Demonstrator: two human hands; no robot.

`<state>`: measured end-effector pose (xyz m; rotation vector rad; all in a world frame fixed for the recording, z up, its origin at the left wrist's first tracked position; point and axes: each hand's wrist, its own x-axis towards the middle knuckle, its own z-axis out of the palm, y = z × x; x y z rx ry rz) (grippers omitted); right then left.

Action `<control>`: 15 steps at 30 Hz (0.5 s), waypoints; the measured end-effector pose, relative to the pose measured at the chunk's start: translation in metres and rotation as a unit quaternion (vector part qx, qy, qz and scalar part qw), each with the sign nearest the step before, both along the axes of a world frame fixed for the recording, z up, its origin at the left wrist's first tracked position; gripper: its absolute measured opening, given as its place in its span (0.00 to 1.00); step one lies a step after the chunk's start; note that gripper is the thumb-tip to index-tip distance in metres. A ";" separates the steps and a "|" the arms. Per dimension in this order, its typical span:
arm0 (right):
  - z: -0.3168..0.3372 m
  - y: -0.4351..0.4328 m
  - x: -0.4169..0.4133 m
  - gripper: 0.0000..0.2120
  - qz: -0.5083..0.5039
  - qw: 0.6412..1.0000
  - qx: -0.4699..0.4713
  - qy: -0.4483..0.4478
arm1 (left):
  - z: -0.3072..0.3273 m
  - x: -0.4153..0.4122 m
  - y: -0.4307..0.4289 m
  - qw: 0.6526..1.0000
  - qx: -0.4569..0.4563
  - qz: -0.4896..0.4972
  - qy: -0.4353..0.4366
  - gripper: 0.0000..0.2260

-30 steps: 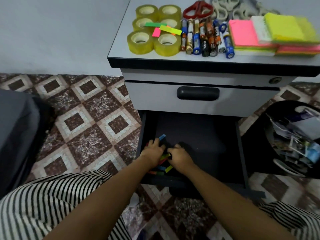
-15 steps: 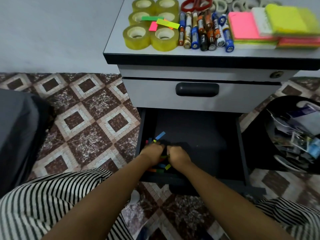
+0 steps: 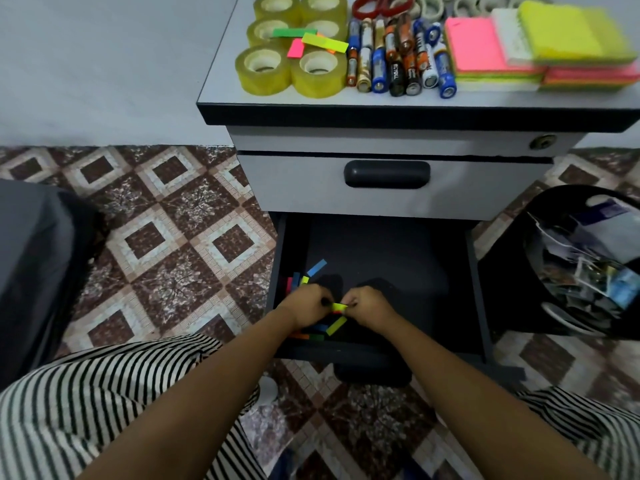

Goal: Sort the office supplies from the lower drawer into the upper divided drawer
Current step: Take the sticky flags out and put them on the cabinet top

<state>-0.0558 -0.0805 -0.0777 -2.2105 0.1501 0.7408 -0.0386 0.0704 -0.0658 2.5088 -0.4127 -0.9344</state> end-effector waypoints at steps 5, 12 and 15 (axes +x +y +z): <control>-0.001 -0.010 0.000 0.05 -0.024 1.000 0.000 -0.002 | -0.001 -0.002 -0.002 0.999 -0.012 0.040 -0.015 0.09; -0.005 -0.032 -0.003 0.07 -0.136 0.991 -0.011 -0.015 | -0.003 -0.010 -0.017 0.990 0.126 -0.068 -0.015 0.14; -0.006 -0.034 -0.006 0.07 -0.140 0.990 -0.005 -0.008 | -0.005 -0.010 -0.023 0.984 0.153 -0.092 -0.027 0.14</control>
